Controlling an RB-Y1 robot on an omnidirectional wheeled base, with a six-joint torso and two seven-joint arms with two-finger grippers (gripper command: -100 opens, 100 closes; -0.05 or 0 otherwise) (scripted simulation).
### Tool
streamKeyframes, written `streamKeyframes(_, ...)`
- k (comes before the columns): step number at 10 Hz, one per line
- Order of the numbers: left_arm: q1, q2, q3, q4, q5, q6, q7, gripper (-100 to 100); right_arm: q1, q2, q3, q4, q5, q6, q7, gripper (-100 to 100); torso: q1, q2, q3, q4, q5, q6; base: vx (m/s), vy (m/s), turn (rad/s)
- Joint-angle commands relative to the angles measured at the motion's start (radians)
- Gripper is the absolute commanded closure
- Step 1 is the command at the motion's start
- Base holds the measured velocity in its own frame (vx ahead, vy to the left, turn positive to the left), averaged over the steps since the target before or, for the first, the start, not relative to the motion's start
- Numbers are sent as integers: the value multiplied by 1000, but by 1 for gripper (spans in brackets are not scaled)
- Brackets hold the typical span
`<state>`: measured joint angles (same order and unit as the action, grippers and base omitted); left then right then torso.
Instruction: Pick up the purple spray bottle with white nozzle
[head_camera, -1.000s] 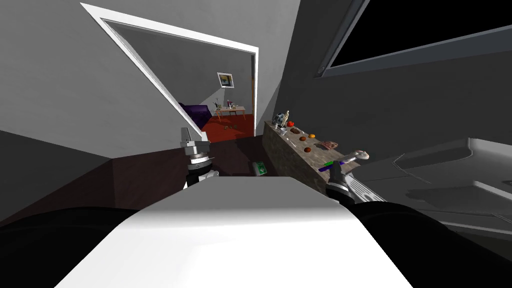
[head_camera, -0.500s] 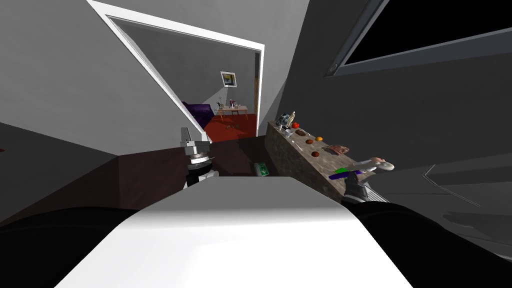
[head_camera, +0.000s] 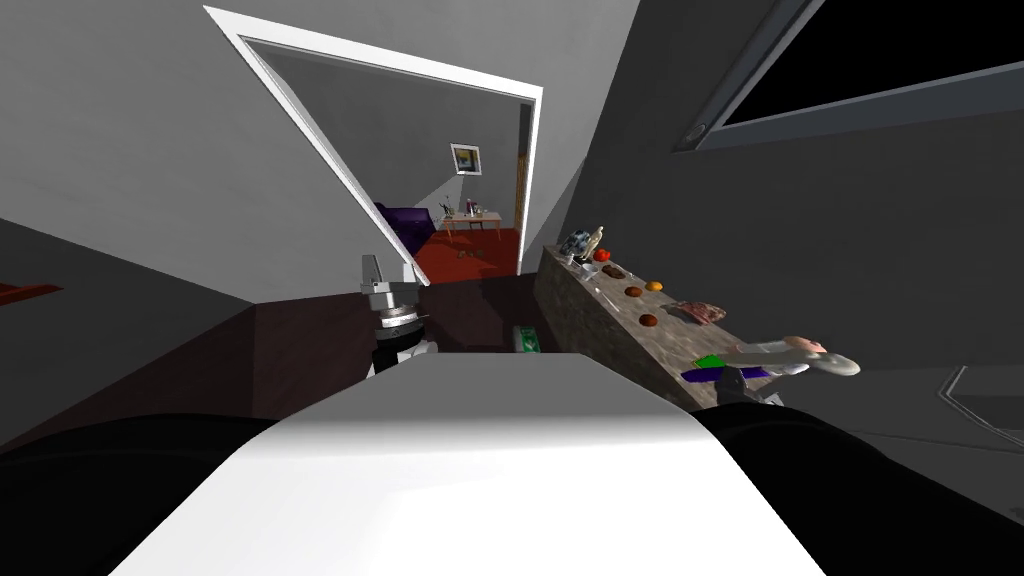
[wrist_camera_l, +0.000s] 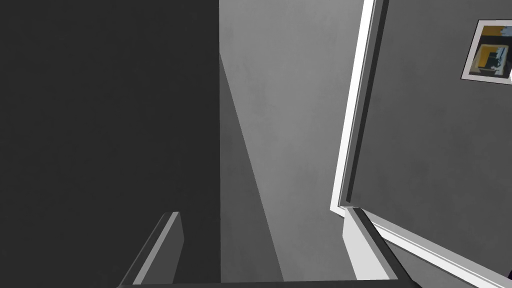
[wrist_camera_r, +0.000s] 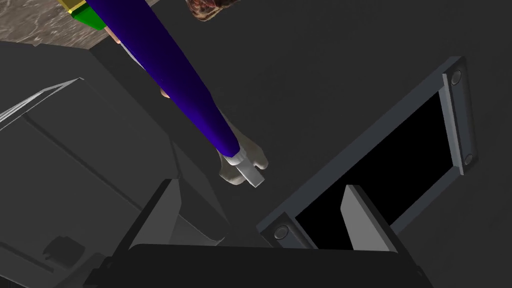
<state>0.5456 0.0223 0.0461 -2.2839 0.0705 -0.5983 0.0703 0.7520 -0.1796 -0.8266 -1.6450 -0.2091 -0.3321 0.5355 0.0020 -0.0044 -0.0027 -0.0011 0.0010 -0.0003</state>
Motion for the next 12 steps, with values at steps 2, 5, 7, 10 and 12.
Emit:
streamKeyframes(2,0,0,0,0,0,0,0,0,11,9,-39,22,-9,29,62,-100,1,-1,-1,0,0,0,98,33,54)
streamKeyframes(5,0,0,0,0,0,0,0,0,32,18,-104,76,-28,65,143,-100,-1,1,0,0,0,0,77,12,88)
streamKeyframes(7,0,0,0,0,0,0,0,0,42,23,-134,101,-37,84,192,-100,-2,2,1,0,0,0,65,0,93)
streamKeyframes(10,0,0,0,0,0,0,0,0,59,33,-191,148,-55,119,276,-100,-2,-1,-1,0,-1,0,103,-4,103)
streamKeyframes(12,0,0,0,0,0,0,0,0,67,39,-216,170,-64,136,318,-100,-2,-1,0,0,0,-1,104,4,126)
